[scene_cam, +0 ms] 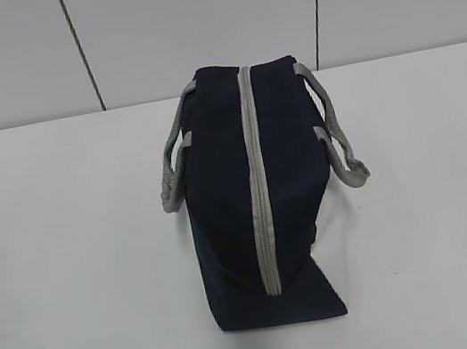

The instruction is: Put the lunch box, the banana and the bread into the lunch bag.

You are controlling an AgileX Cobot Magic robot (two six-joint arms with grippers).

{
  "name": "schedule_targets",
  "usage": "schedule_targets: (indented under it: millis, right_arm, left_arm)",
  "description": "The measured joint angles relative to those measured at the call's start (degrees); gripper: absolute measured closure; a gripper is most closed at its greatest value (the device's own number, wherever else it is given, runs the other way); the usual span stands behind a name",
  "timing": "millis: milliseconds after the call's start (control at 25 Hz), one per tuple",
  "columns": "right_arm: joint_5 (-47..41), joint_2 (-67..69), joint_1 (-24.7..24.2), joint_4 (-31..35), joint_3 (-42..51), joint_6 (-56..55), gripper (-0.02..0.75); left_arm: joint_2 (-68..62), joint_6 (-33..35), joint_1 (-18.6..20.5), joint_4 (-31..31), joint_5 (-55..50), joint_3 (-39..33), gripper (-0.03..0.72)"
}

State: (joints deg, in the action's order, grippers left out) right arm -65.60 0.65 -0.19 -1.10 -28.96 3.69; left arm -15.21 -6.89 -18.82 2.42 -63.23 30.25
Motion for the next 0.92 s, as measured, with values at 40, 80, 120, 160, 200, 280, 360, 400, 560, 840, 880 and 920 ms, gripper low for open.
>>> schedule_targets:
  millis: [40, 80, 120, 160, 200, 280, 360, 400, 560, 840, 880, 920]
  right_arm:
    - [0.0, -0.3, 0.0, 0.0, 0.1, 0.0, 0.269]
    - [0.0, -0.8, 0.0, 0.0, 0.1, 0.0, 0.269]
    - [0.0, -1.3, 0.0, 0.0, 0.1, 0.0, 0.269]
    - [0.0, -1.4, 0.0, 0.0, 0.1, 0.0, 0.269]
    - [0.0, -1.5, 0.0, 0.0, 0.1, 0.0, 0.269]
    - [0.0, -1.7, 0.0, 0.0, 0.1, 0.0, 0.269]
    - [0.0, -1.7, 0.0, 0.0, 0.1, 0.0, 0.269]
    - [0.0, -1.7, 0.0, 0.0, 0.1, 0.0, 0.269]
    - [0.0, -1.7, 0.0, 0.0, 0.1, 0.0, 0.269]
    - [0.0, -1.7, 0.0, 0.0, 0.1, 0.0, 0.269]
    - [0.0, -1.7, 0.0, 0.0, 0.1, 0.0, 0.269]
    - [0.0, -1.7, 0.0, 0.0, 0.1, 0.0, 0.269]
  left_arm:
    - [0.1, 0.0, 1.3, 0.0, 0.0, 0.0, 0.344]
    - [0.4, 0.0, 2.6, 0.0, 0.0, 0.0, 0.352]
    - [0.9, 0.0, 3.7, 0.0, 0.0, 0.0, 0.359]
    - [1.4, 0.0, 4.9, 0.0, 0.0, 0.0, 0.365]
    - [2.1, 0.0, 6.2, 0.0, 0.0, 0.0, 0.372]
    - [4.0, 0.0, 8.2, 0.0, -0.1, 0.0, 0.381]
    - [6.0, 0.0, 9.8, 0.0, -0.1, 0.0, 0.392]
    - [7.0, 0.0, 10.5, 0.0, -0.1, 0.0, 0.396]
    - [11.3, 0.0, 11.9, -0.1, -0.2, 0.0, 0.401]
    - [16.0, 0.0, 12.0, -0.2, -0.4, 0.0, 0.401]
    - [16.0, 0.0, 12.0, -0.2, -0.4, 0.0, 0.401]
    - [16.0, 0.0, 12.0, -0.2, -0.4, 0.0, 0.401]
